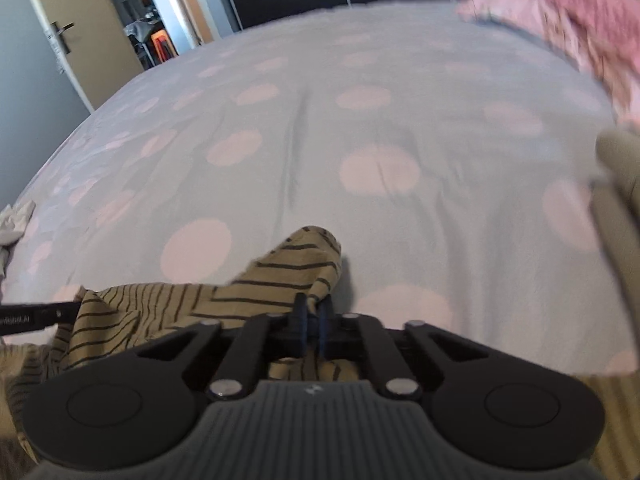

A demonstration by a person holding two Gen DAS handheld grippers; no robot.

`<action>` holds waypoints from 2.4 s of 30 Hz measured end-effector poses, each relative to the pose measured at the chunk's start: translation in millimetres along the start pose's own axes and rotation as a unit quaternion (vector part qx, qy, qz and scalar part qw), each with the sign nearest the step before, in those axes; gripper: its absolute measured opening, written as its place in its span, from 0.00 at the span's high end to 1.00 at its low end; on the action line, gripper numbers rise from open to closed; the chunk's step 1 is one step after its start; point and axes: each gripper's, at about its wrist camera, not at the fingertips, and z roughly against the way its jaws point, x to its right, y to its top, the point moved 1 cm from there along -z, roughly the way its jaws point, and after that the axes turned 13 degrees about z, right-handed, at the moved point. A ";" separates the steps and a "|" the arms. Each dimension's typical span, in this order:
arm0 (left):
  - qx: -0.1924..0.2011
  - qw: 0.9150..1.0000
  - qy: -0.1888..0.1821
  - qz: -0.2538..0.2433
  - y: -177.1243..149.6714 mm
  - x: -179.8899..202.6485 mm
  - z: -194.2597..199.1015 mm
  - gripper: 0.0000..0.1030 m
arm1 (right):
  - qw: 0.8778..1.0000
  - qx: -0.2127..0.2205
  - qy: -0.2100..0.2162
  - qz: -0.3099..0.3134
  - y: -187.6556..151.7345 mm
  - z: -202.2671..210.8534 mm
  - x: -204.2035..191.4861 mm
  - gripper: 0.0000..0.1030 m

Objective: Fold clothes

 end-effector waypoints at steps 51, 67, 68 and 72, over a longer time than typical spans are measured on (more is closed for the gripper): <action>0.038 0.967 0.231 -0.102 -23.7 -104.8 79.7 0.82 | 0.996 -0.029 -0.076 0.032 -70.0 130.8 32.2 0.55; 0.002 0.982 0.122 -0.146 -171.7 -78.9 263.5 0.82 | 0.986 -0.075 0.038 0.145 -190.4 271.1 -67.0 0.56; -0.002 0.981 0.117 -0.155 -184.4 -75.6 270.8 0.82 | 0.984 -0.081 0.036 0.154 -201.4 278.3 -73.2 0.56; -0.009 0.979 0.093 -0.179 -233.0 -63.5 293.2 0.82 | 0.975 -0.097 0.051 0.193 -248.7 305.4 -101.5 0.56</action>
